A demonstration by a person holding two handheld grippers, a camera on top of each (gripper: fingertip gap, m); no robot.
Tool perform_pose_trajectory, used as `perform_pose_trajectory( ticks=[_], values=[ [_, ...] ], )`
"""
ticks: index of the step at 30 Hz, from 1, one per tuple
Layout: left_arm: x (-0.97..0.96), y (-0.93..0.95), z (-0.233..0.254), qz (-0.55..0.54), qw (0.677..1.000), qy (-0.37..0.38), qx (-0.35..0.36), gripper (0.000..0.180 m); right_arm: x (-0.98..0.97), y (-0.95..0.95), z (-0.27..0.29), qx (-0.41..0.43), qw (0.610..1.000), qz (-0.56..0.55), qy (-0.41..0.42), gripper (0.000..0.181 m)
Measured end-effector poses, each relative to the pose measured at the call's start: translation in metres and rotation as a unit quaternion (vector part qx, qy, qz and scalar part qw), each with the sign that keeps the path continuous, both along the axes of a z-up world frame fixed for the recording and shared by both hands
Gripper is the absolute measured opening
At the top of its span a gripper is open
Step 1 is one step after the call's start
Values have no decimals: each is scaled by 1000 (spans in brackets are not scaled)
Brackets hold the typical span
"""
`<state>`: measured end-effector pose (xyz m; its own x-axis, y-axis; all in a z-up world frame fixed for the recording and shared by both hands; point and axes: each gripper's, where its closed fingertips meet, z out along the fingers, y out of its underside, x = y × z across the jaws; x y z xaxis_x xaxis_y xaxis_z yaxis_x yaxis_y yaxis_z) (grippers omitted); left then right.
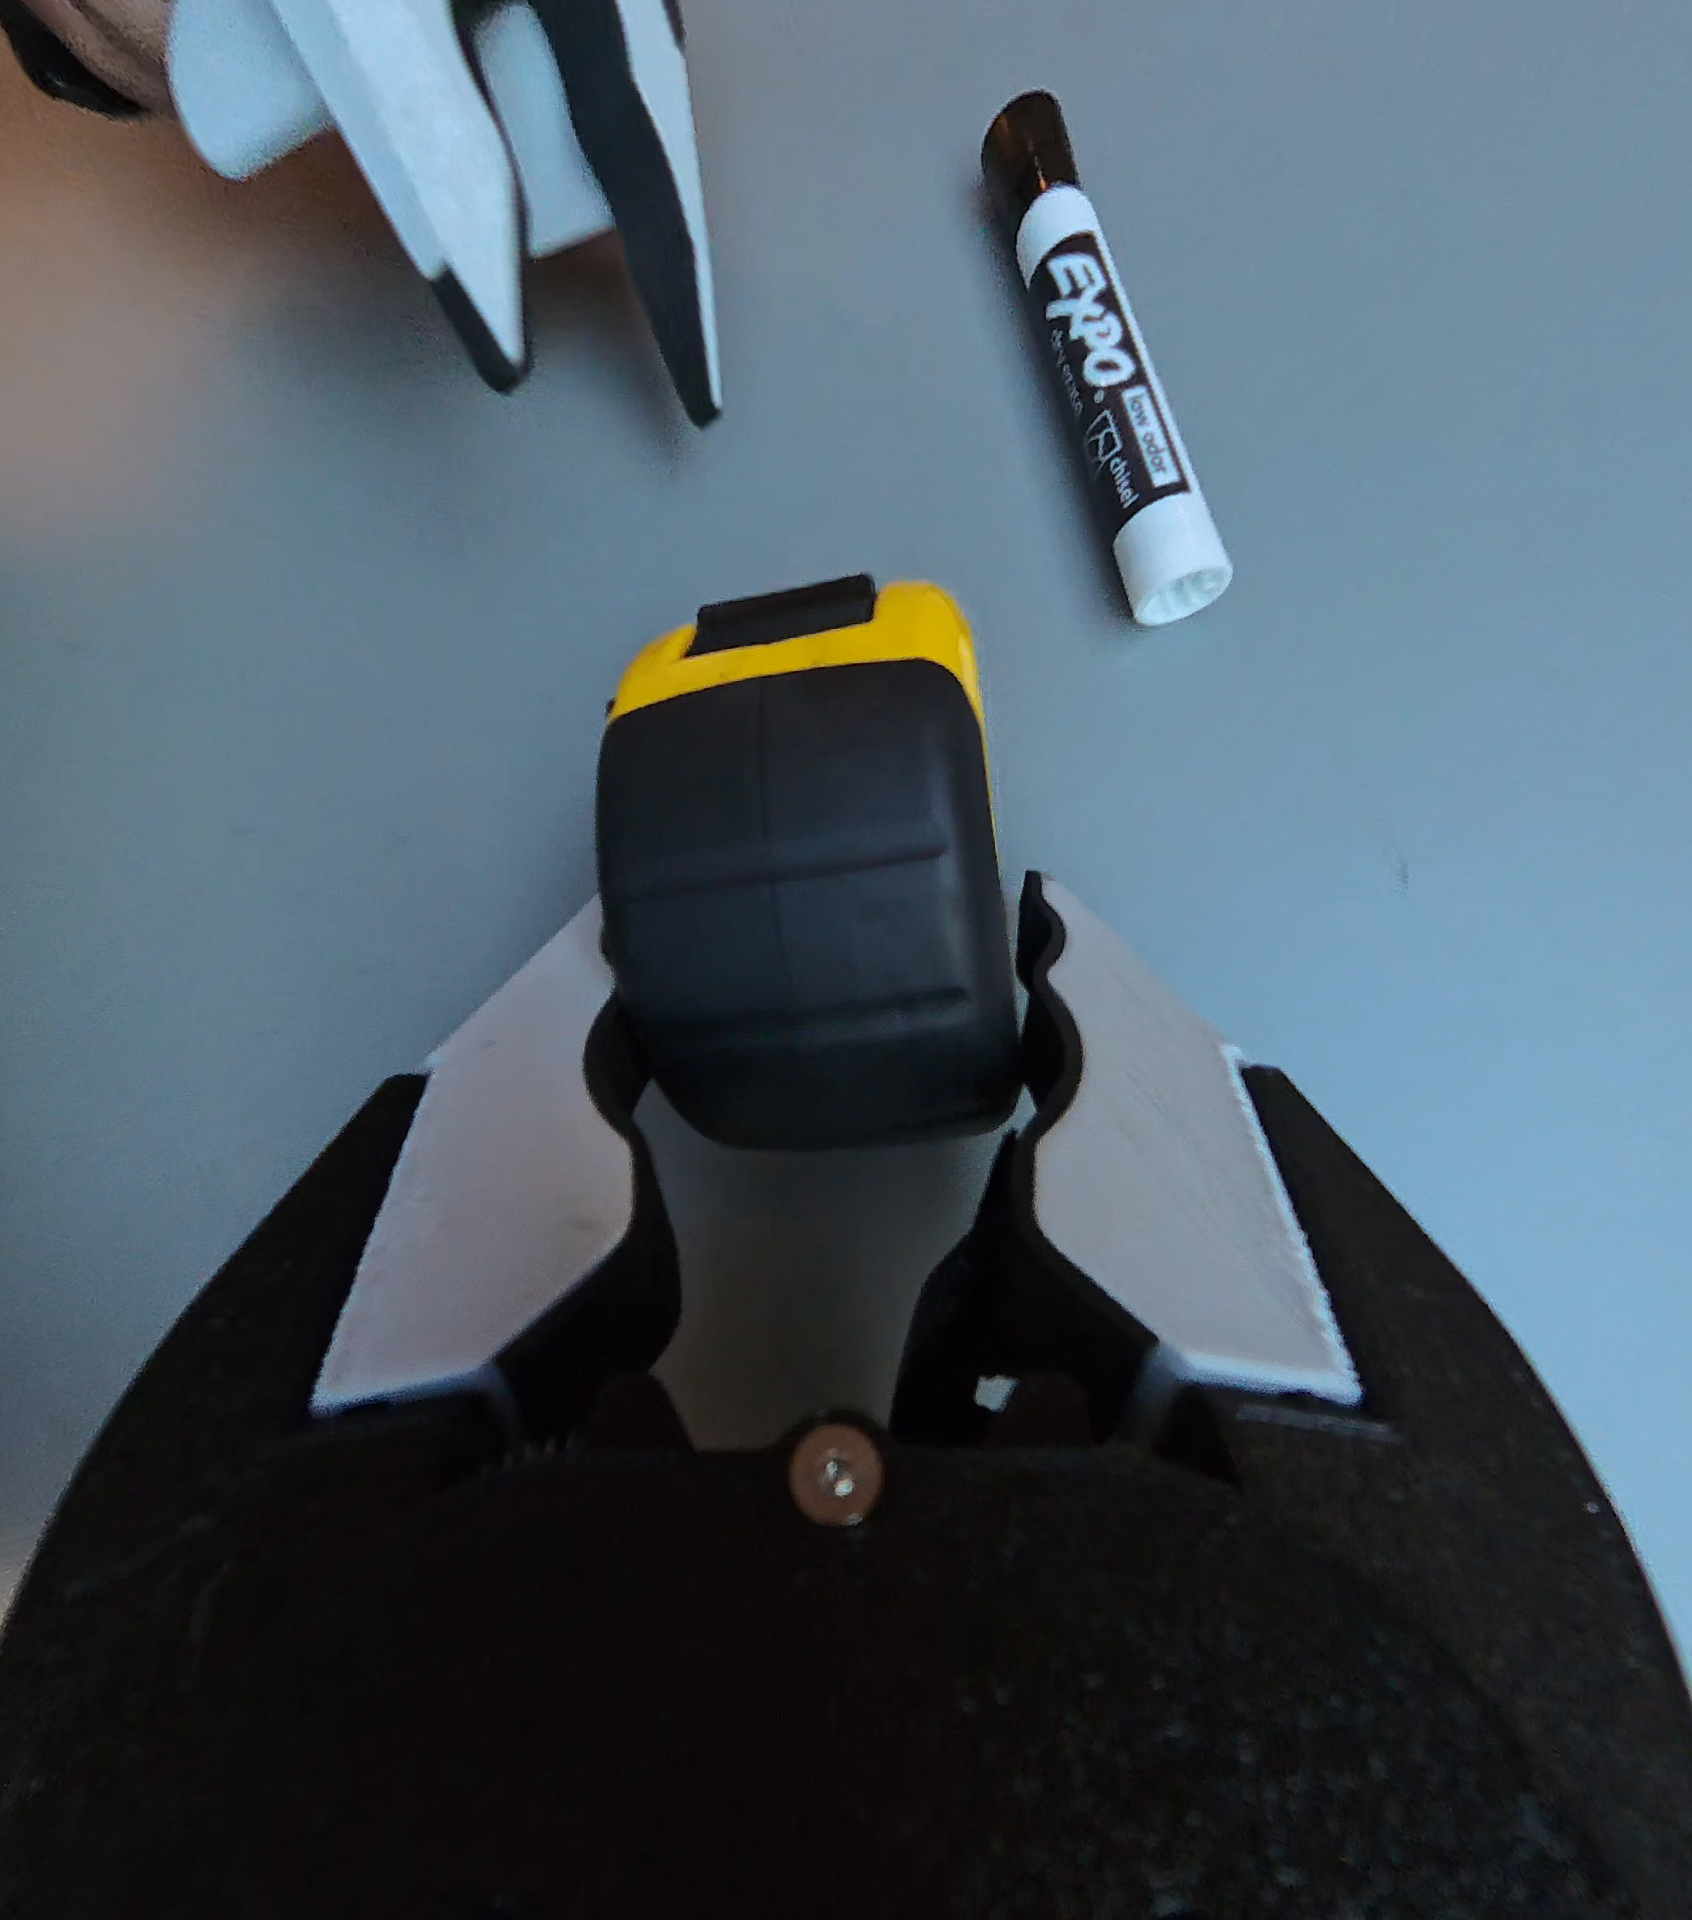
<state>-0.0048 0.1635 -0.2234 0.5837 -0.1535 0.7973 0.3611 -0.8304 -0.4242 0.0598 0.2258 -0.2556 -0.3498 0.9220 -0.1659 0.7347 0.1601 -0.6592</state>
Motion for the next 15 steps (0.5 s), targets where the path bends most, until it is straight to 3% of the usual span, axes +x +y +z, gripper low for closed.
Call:
perform_pose_trajectory(
  ticks=[6, 11, 15],
  values=[
    [23, 25, 20, 6, 972, -230, -39, 45, 0, -24, 42, -73, 996, 6, 50, 68],
    [26, 9, 10, 6, 966, -252, -58, 46, -10, -34, 59, -170, 982, -25, 78, 68],
    [36, 0, 28, 31, 914, -399, -63, 49, -22, -35, 80, -223, 967, -34, 116, 68]
  ],
)
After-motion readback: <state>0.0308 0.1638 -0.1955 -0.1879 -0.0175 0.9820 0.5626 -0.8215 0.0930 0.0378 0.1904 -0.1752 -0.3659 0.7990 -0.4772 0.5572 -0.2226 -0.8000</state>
